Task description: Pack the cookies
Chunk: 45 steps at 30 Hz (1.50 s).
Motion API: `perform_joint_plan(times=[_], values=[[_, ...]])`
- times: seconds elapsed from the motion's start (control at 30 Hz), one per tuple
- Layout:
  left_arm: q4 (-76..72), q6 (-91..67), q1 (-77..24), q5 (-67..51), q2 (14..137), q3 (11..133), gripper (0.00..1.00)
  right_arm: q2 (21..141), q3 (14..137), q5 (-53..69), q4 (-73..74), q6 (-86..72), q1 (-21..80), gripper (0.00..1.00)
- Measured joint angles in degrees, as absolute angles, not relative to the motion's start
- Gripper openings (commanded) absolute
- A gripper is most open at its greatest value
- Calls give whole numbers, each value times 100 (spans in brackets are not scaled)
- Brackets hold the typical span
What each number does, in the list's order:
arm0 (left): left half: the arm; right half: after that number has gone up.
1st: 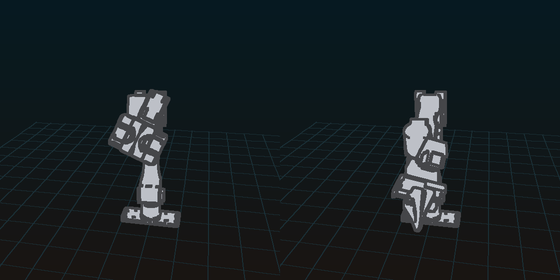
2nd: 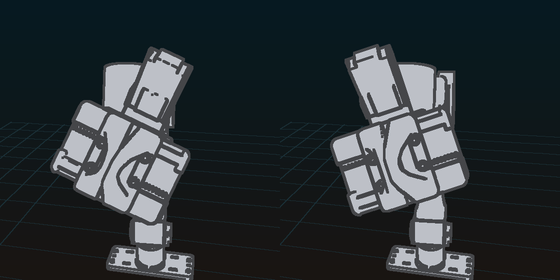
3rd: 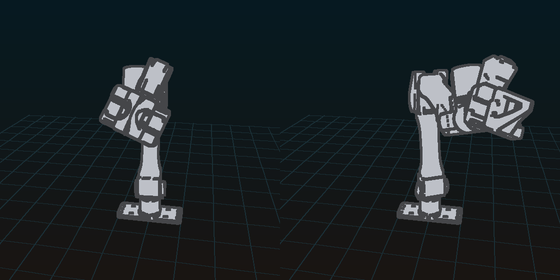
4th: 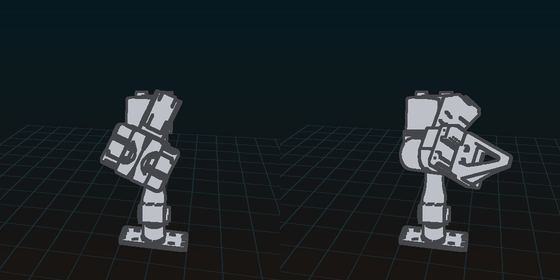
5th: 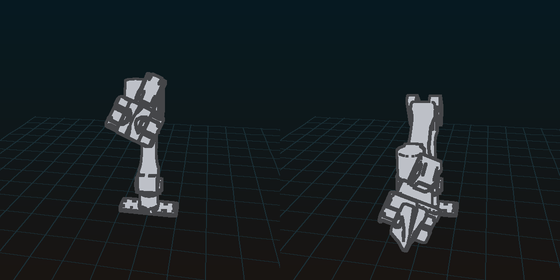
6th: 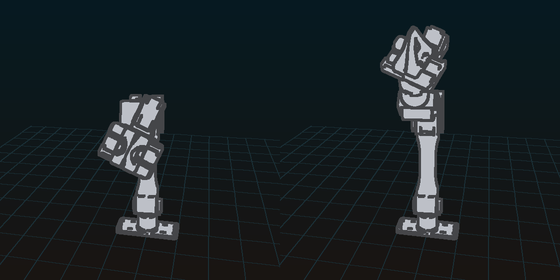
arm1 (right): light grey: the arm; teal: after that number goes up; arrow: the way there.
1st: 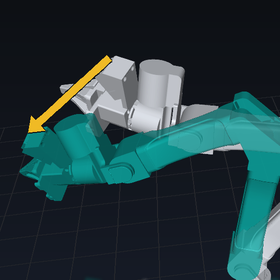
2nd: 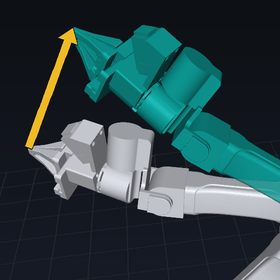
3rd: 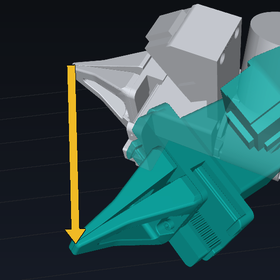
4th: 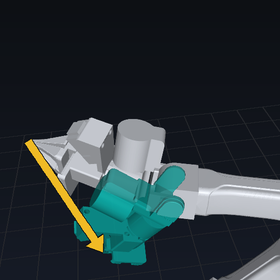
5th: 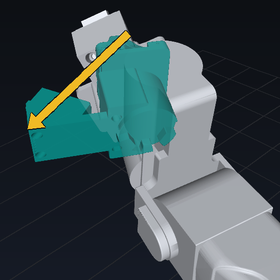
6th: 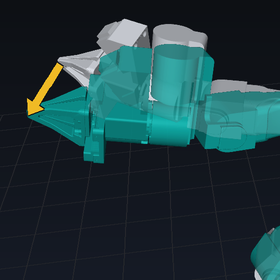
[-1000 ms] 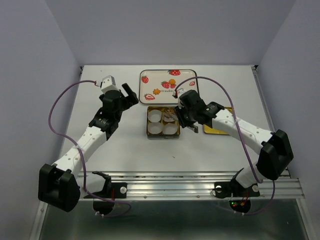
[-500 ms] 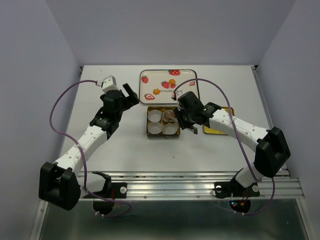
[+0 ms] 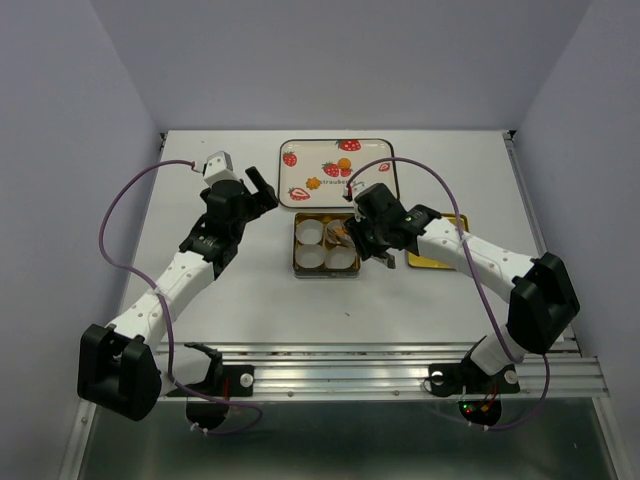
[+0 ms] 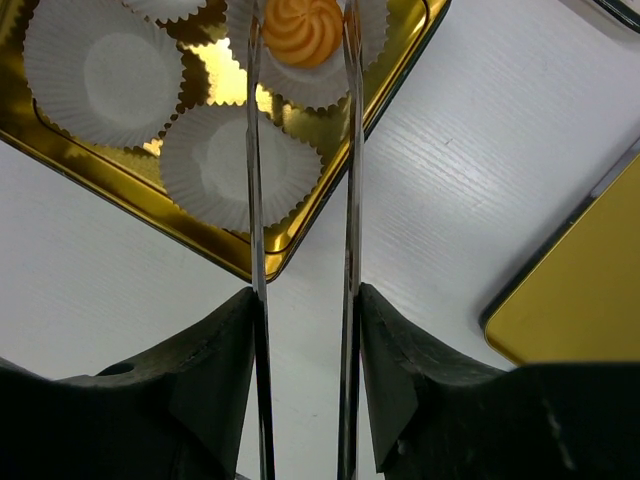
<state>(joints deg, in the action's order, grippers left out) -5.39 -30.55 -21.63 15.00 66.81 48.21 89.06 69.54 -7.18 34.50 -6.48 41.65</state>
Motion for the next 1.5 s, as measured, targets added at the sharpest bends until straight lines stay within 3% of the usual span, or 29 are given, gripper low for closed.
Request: perform_joint_plan(times=[1.03,1.5], values=[[-591,-2989,-2163,1347,6681,4821,99,8921,6960,-733,3450,-659,4165,51],[-624,-2985,-2163,1350,6681,4821,99,8331,6969,-722,3430,-711,4165,50]])
